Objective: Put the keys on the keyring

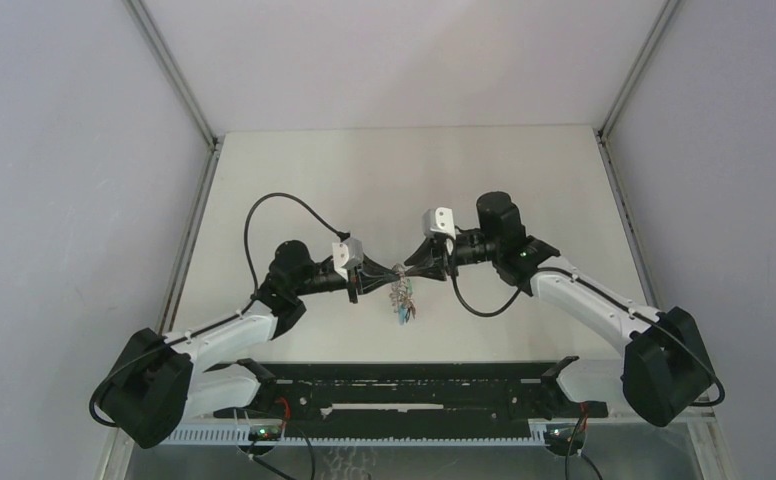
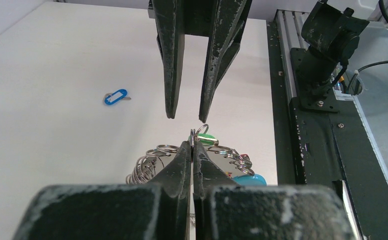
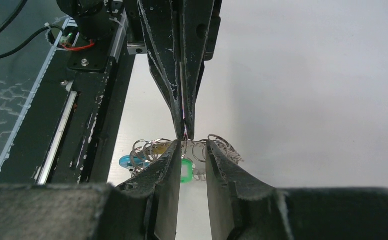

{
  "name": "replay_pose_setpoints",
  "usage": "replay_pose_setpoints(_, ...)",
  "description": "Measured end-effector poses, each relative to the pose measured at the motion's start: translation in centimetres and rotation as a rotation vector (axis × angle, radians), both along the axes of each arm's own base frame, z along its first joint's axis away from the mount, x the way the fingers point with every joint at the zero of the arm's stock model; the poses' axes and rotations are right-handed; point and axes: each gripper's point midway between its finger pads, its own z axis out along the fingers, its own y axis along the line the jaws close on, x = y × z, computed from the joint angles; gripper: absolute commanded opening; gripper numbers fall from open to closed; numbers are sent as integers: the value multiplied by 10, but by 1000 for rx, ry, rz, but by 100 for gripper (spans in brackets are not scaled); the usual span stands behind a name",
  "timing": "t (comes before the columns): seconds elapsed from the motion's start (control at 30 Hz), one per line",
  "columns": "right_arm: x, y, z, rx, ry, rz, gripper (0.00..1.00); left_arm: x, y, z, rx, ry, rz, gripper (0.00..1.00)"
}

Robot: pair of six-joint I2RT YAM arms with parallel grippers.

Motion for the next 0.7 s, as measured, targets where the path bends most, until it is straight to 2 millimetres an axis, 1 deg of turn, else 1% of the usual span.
replay_pose_setpoints(0.33,0,6,-7,-6,53,38,20,0,0,0,-1,-1,-1,0)
replay_pose_setpoints(0.7,1,10,-10,-15,95,64,15,0,0,0,-1,-1,1,0)
